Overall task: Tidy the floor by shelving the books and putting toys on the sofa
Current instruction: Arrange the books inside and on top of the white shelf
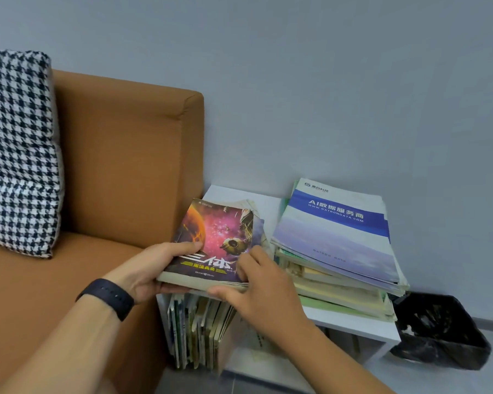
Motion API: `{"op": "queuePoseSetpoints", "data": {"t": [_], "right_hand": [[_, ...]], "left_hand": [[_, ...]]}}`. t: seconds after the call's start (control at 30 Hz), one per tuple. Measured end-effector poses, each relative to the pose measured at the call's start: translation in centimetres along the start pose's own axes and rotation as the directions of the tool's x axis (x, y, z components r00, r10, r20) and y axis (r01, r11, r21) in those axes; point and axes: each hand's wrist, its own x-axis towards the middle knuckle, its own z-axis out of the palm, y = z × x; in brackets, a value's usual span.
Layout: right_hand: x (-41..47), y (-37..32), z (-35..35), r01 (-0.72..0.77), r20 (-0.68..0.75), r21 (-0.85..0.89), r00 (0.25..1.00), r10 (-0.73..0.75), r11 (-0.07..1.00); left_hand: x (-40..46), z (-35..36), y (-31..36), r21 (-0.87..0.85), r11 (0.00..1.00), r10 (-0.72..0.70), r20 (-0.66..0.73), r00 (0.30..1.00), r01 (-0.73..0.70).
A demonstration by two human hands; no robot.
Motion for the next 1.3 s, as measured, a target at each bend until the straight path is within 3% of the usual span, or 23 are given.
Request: {"op": "queuePoseSetpoints", "data": {"t": [0.1, 0.2, 0.27, 0.4, 0.43, 0.47, 0.6, 0.67, 0.73, 0.87, 1.13, 1.3], "right_hand": [[0.1, 0.2, -0.5, -0.15, 0.014, 0.383, 0.988, 0.157, 0.911], [0.3, -0.3, -0.4, -0.261, 0.078, 0.701, 0.953, 0.292, 0.663], [0.6, -0.8, 0.4, -0.338, 0.184, 0.779, 0.929, 0.322, 0.529], [1.5, -1.2, 0.3, -0.409, 0.399, 0.912, 0.892, 0.214, 0.004], [1.6, -1.2, 0.2, -0.383, 0.379, 0.924, 0.905, 0.193, -0.017], [1.7, -1.1, -0.1, -0.348, 0.337, 0.937, 0.92, 0.201, 0.018], [2.2, -0.7, -1.1, -0.167, 0.105, 0.914, 0.978, 0.182, 0.37], [2.9, -0.7, -1.7, -0.078, 0.015, 0.848, 0.992, 0.123, 0.524], [3.6, -0.9, -1.7, -0.027, -0.05, 0.8, 0.992, 0.112, 0.6], [4.3, -0.6, -0.8, -0.062, -0.062, 0.741, 0.985, 0.159, 0.669], [4.8, -1.5, -0.3, -0.117, -0.037, 0.821, 0.966, 0.257, 0.559], [3.9, -1.4, 0.2, -0.071, -0.076, 0.81, 0.972, 0.224, 0.582]], "left_hand": [[0.3, -0.6, 0.0, -0.049, 0.985, 0.167, 0.006, 0.986, -0.167], [0.4, -1.6, 0.3, -0.124, 0.927, 0.358, 0.006, 0.934, -0.354], [0.3, -2.1, 0.4, -0.182, 0.891, 0.428, 0.026, 0.904, -0.416], [-0.5, -1.5, -0.1, -0.127, 0.889, 0.45, 0.07, 0.89, -0.439], [-0.9, -1.1, -0.2, -0.102, 0.887, 0.458, 0.055, 0.887, -0.451], [-1.1, -0.5, -0.3, -0.069, 0.874, 0.483, 0.027, 0.875, -0.48], [-1.5, 1.1, -0.2, 0.243, 0.761, 0.642, -0.148, 0.753, -0.601], [-1.6, 1.7, -0.1, 0.296, 0.705, 0.707, -0.216, 0.673, -0.645], [-1.5, 1.9, 0.0, 0.283, 0.674, 0.738, -0.278, 0.615, -0.682], [-1.1, 1.8, -0.3, 0.303, 0.676, 0.737, -0.296, 0.608, -0.672], [-1.5, 3.1, 0.4, 0.216, 0.571, 0.808, -0.316, 0.497, -0.792], [-1.9, 2.7, -0.2, 0.196, 0.541, 0.816, -0.357, 0.454, -0.818]]}}
